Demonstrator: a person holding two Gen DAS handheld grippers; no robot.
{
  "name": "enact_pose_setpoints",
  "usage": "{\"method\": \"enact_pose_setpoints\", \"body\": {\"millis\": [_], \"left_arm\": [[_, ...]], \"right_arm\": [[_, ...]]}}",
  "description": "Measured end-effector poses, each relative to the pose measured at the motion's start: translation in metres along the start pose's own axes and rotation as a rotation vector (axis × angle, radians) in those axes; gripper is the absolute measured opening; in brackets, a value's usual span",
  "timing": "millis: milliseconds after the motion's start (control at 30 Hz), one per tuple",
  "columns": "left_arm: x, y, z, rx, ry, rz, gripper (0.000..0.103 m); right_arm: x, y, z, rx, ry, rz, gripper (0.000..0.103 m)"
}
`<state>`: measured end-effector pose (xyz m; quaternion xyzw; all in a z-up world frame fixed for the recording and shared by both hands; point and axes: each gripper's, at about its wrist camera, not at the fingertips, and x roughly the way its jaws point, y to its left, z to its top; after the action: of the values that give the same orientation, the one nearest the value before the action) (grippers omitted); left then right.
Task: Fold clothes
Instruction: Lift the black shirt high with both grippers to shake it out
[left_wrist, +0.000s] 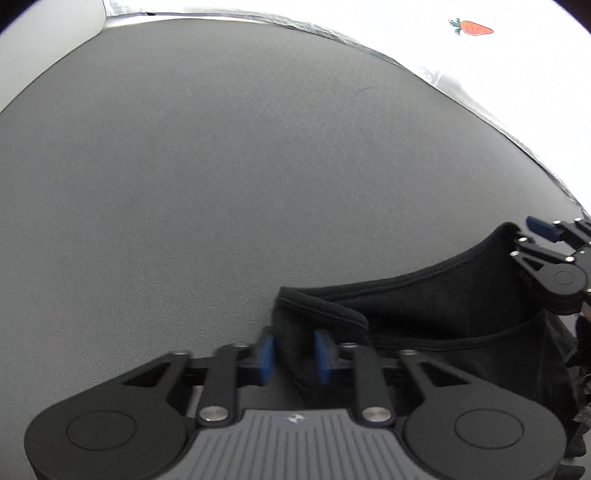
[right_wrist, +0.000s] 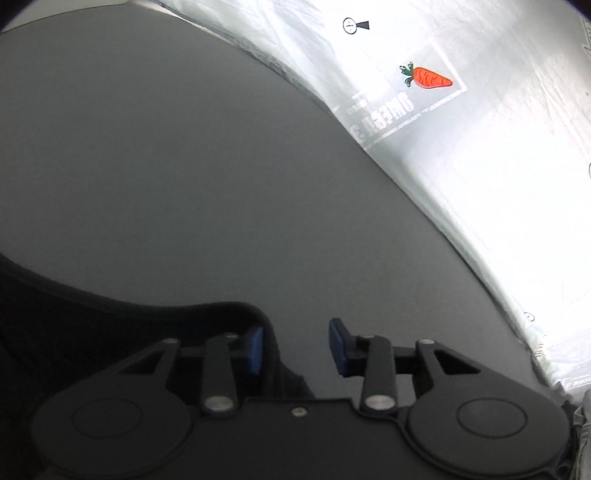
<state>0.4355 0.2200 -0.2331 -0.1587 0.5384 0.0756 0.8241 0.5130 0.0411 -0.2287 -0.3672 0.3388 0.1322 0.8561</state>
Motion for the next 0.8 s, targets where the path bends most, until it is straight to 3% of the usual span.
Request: {"method": "enact_pose_setpoints", "body": {"millis": [133, 233, 333, 567, 800], "left_arm": [[-0.005, -0.014, 0.006, 0.048, -0.057, 0.002, 0.006], [-0.03, -0.031, 0.013, 0.113, -0.175, -0.012, 0.006], [-0.068, -0.052, 0.022, 0.153, -0.319, -0.033, 0.005], [-0.198, -0.117, 0.033, 0.203, -0.764, -0.134, 0.005], [-0.315, -0.159, -0.001, 0.191, -1.147, -0.113, 0.005]], "right_arm": [[-0.022, -0.022, -0.002, 0.061, -0.081, -0.142, 0.024], [-0.06, -0.049, -0.004, 0.152, -0.181, -0.275, 0.024], [-0.109, -0.077, -0.007, 0.241, -0.275, -0.414, 0.024], [-0.23, -0.153, -0.006, 0.416, -0.534, -0.726, 0.025], [-0.339, -0.199, -0.007, 0.575, -0.776, -0.879, 0.026]]}}
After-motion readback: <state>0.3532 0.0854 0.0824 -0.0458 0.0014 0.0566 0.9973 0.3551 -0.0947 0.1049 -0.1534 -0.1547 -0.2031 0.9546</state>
